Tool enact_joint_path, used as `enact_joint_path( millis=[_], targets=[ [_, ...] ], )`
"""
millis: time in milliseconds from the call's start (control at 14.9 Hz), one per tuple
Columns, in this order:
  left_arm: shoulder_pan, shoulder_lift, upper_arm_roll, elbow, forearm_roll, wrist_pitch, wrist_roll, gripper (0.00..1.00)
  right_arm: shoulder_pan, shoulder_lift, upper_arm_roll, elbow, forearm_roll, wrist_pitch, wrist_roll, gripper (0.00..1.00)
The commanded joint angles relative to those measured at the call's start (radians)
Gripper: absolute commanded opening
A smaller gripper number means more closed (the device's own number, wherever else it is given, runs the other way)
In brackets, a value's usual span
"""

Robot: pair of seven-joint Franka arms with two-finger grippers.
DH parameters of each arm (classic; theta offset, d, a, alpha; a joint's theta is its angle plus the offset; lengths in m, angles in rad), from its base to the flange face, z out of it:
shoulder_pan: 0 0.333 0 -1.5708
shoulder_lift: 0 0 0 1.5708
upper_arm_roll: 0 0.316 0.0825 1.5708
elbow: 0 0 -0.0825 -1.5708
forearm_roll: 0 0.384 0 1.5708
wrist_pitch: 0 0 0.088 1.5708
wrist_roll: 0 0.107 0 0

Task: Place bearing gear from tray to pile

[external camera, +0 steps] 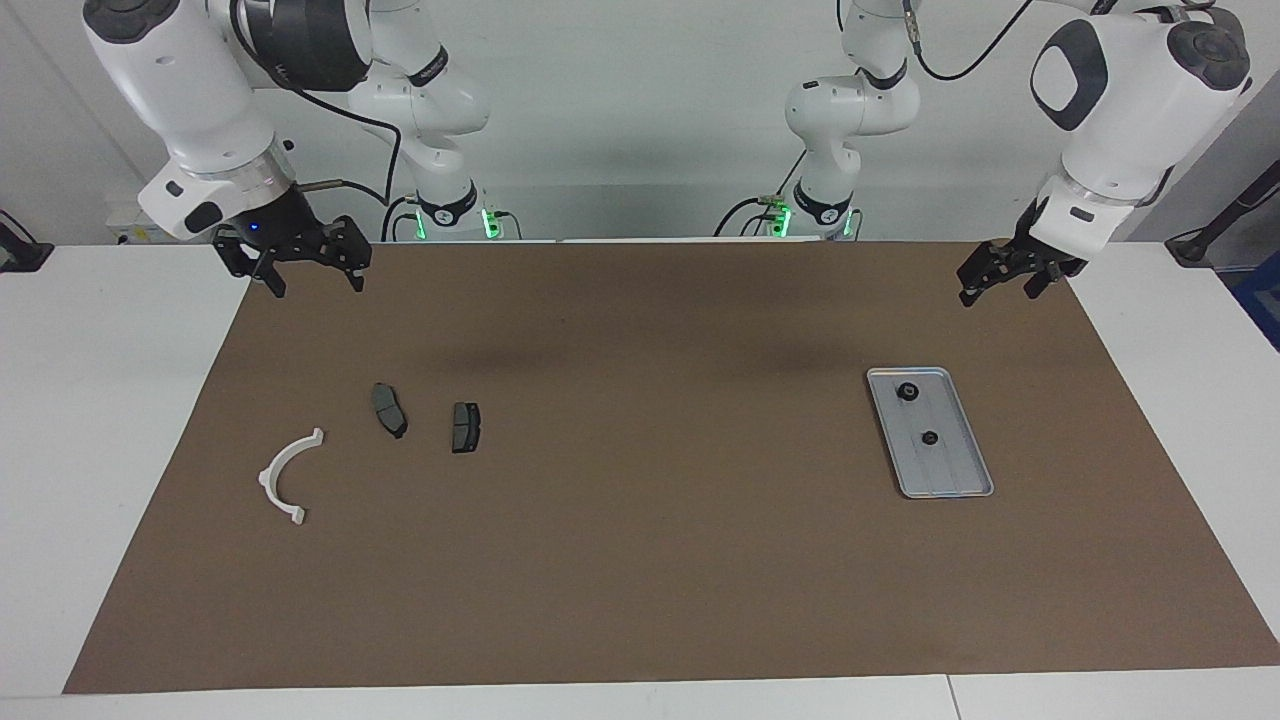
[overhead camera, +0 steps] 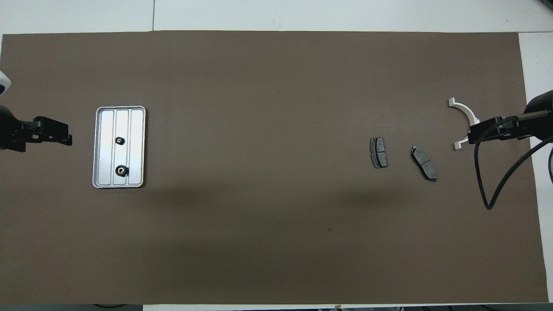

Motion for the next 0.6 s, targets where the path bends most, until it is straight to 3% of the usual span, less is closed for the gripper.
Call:
enact_joint_path(
  millis=[0, 536],
  targets=[
    [0.003, 0.009, -0.005, 0.023, 0.016, -0.018, 0.010, 1.00, -0.018, -0.025, 0.011, -0.033, 0.001, 0.028, -0.023, 1.00],
    [-0.016, 0.008, 0.001, 0.015, 0.014, -0.020, -0.002, 1.00, -0.019, -0.025, 0.011, -0.030, 0.001, 0.029, -0.021, 1.00]
  ],
)
